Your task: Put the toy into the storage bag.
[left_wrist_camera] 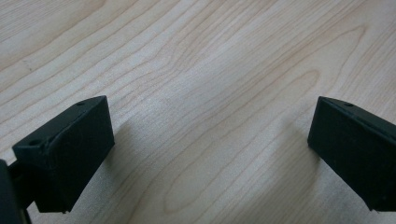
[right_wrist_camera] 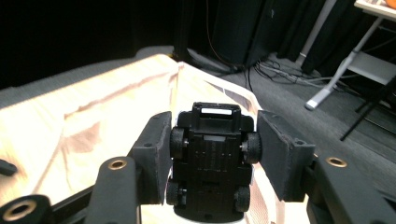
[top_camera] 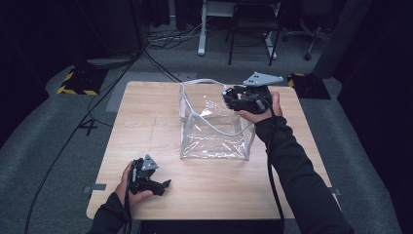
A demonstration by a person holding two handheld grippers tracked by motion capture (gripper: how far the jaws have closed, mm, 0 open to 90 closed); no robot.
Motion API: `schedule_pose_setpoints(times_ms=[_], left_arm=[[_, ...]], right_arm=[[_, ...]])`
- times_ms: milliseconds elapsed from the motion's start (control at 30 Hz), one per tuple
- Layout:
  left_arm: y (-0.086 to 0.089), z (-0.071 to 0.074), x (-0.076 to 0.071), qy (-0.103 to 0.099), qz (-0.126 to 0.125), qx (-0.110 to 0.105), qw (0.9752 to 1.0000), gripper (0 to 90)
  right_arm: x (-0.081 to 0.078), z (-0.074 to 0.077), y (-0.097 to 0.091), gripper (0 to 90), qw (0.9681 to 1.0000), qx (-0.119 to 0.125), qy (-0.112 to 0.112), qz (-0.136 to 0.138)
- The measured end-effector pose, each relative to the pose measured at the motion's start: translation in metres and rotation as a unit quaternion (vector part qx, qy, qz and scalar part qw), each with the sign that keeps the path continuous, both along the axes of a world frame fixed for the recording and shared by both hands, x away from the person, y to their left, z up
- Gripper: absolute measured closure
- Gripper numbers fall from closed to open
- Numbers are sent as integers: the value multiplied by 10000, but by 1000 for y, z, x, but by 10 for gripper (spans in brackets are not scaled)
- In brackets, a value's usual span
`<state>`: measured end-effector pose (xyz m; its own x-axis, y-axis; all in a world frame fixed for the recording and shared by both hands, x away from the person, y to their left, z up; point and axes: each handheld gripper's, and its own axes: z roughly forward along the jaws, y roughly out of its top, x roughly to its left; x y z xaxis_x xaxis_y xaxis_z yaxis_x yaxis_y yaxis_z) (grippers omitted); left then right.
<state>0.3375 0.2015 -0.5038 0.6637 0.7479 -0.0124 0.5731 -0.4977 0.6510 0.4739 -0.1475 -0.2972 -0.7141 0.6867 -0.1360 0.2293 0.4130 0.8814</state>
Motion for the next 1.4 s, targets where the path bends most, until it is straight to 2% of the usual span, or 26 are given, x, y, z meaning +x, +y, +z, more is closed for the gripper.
schedule_pose_setpoints(times_ms=[167, 300, 467, 633, 900, 1400], left_arm=[[0, 0, 0, -3, 11, 2, 10000, 5], [0, 0, 0, -6, 5, 6, 10000, 6], [0, 0, 0, 3, 9, 2, 10000, 6], [0, 0, 0, 7, -10, 10, 10000, 6], [0, 0, 0, 6, 9, 8, 10000, 6], [0, 0, 0, 13, -1, -9, 10000, 6]], right_arm=[[4, -5, 6, 477, 9997, -197, 98, 44], [4, -7, 8, 477, 9996, -257, 86, 10], [7, -12, 7, 477, 9992, -344, 191, 37], [5, -14, 8, 476, 9989, -438, 172, 78], [4, -18, 6, 476, 9975, -615, 315, 144], [-3, -23, -17, 476, 9952, -775, 449, 402]])
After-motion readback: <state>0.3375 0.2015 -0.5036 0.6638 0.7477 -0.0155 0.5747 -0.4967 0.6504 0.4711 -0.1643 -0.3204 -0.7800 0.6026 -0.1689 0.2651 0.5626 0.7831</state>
